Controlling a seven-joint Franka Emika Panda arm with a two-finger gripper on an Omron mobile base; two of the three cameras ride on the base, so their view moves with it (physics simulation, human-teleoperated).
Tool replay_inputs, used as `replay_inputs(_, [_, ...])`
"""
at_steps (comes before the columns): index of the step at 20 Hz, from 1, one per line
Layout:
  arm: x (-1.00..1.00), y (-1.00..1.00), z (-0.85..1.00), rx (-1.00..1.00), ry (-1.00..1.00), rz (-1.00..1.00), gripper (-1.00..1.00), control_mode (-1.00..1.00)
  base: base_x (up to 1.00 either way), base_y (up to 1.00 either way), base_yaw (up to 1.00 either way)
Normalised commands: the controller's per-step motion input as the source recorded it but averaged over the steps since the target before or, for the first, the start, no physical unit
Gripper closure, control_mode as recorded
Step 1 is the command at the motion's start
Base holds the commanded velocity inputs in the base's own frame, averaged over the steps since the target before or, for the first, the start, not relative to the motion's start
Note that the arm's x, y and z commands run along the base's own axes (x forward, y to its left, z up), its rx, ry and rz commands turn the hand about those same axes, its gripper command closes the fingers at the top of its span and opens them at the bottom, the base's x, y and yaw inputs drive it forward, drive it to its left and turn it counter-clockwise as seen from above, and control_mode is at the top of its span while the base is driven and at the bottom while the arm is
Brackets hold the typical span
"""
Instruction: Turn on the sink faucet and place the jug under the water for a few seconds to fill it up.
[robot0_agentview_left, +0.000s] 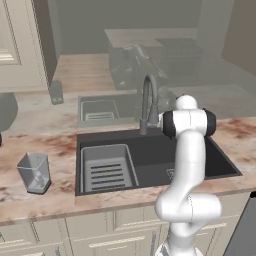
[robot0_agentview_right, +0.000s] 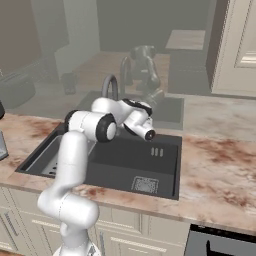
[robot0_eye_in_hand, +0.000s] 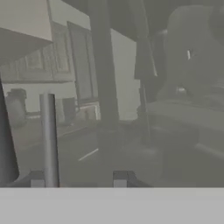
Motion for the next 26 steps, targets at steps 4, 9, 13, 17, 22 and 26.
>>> replay_inputs(4, [0.28, -0.82, -0.14, 0.20, 0.25, -0.20, 1.00, -1.00, 0.00, 0.00, 0.00])
replay_inputs(9, [0.12, -0.94, -0.24, 0.21, 0.19, -0.15, 1.00, -1.00, 0.00, 0.00, 0.00])
replay_inputs(13, [0.04, -1.00, -0.29, 0.22, 0.16, -0.14, 1.00, -1.00, 0.00, 0.00, 0.00])
replay_inputs(17, [0.00, -1.00, -0.28, 0.24, 0.12, -0.13, 1.00, -1.00, 0.00, 0.00, 0.00])
replay_inputs(22, [0.00, -1.00, -0.30, 0.23, 0.08, -0.14, 1.00, -1.00, 0.00, 0.00, 0.00])
replay_inputs(26, [-0.06, -0.73, -0.18, 0.16, 0.01, -0.12, 1.00, -1.00, 0.00, 0.00, 0.00])
